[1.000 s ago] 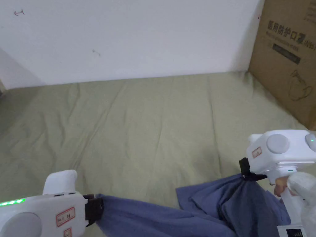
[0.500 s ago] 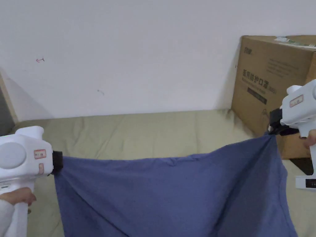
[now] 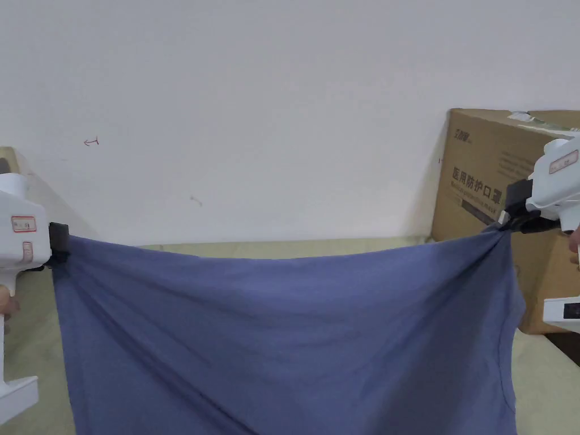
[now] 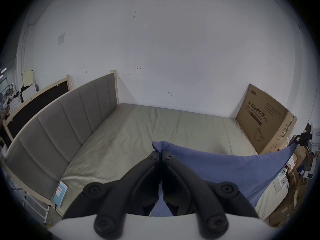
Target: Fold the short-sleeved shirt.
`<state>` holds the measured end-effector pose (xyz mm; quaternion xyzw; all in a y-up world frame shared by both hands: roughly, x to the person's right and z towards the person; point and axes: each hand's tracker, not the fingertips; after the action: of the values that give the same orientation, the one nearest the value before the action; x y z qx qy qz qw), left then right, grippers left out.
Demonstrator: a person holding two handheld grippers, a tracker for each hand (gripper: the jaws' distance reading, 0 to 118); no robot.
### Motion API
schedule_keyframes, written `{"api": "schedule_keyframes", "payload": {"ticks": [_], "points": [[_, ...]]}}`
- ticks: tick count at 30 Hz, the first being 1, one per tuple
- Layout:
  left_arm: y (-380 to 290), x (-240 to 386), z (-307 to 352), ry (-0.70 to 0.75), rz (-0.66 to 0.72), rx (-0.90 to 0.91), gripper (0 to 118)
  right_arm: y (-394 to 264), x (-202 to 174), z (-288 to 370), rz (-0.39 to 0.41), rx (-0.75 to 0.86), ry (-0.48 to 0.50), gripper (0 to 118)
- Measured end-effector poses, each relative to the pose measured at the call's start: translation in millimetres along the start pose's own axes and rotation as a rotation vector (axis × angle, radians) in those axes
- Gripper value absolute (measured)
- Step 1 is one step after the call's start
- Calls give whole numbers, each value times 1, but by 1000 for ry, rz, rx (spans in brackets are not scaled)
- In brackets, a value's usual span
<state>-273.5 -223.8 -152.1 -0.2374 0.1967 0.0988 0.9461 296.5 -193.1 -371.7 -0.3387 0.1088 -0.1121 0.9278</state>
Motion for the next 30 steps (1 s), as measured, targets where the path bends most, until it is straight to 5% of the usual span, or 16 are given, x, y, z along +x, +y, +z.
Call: {"api": "schedule_keyframes", "payload": {"ticks": [18,28,30], "points": [[170,-16,-34,25,-1,189,1,136,-94,6,-91,250,-16,3],[172,-45,-61,24,42,253,1,160,-95,13,-57,285,60,3],[152,-34,-63,36,41,226,1,149,-103,12,10,274,51,3]]}}
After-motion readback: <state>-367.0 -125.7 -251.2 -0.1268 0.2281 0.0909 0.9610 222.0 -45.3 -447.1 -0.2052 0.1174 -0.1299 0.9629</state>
